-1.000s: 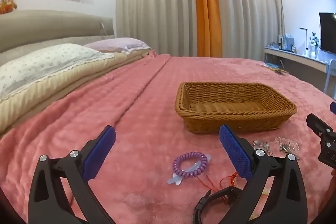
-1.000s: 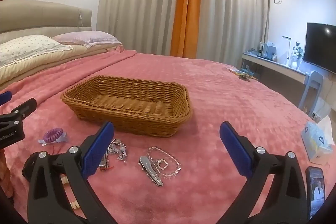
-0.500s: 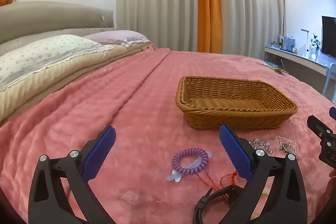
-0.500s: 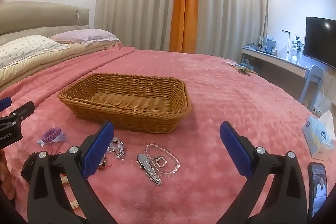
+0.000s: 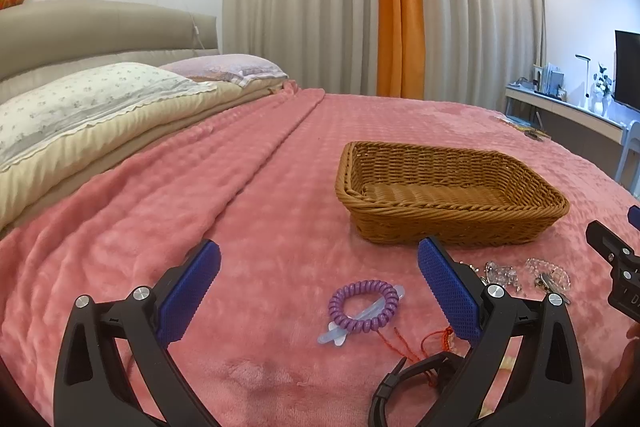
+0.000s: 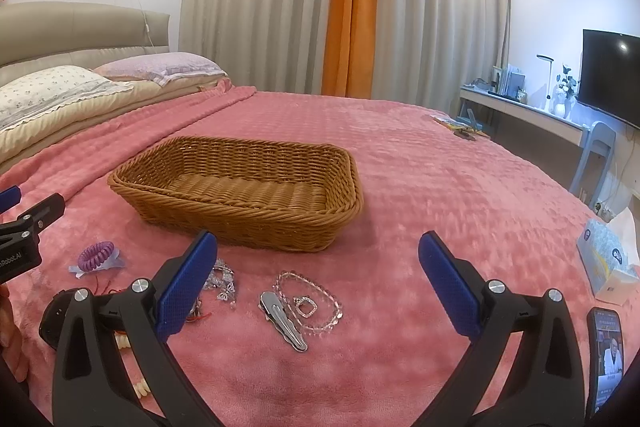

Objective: Organize jewelry

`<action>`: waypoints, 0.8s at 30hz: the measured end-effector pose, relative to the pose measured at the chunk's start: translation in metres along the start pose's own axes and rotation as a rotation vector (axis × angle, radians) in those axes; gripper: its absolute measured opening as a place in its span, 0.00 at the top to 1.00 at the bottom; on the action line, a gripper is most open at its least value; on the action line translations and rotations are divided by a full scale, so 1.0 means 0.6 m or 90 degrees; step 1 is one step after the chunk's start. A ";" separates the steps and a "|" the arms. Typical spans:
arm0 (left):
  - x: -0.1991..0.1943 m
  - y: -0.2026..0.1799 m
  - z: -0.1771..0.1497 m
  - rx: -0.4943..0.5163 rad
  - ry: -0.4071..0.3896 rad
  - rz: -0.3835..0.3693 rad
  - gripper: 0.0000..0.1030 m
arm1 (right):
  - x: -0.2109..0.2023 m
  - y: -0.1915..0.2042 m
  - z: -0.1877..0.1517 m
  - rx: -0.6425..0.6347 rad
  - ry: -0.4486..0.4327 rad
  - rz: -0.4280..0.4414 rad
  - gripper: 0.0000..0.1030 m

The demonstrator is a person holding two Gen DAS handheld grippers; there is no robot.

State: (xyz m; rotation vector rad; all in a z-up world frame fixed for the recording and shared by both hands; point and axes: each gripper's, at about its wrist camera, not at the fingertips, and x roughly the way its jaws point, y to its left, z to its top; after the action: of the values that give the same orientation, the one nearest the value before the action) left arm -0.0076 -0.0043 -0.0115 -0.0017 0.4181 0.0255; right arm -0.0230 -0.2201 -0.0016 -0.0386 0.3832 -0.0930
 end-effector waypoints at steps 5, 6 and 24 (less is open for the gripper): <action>0.004 0.004 0.004 0.000 0.001 -0.001 0.07 | 0.000 0.000 0.001 -0.001 0.001 -0.001 0.06; 0.004 0.004 0.003 0.001 0.001 -0.001 0.07 | 0.000 0.001 0.001 -0.001 0.000 -0.001 0.06; 0.002 0.004 0.001 0.008 0.001 0.001 0.07 | 0.000 0.001 0.003 0.000 0.002 -0.001 0.06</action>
State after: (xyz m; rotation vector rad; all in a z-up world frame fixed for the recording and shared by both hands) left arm -0.0063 -0.0017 -0.0114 0.0110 0.4197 0.0246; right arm -0.0219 -0.2193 0.0002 -0.0385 0.3862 -0.0943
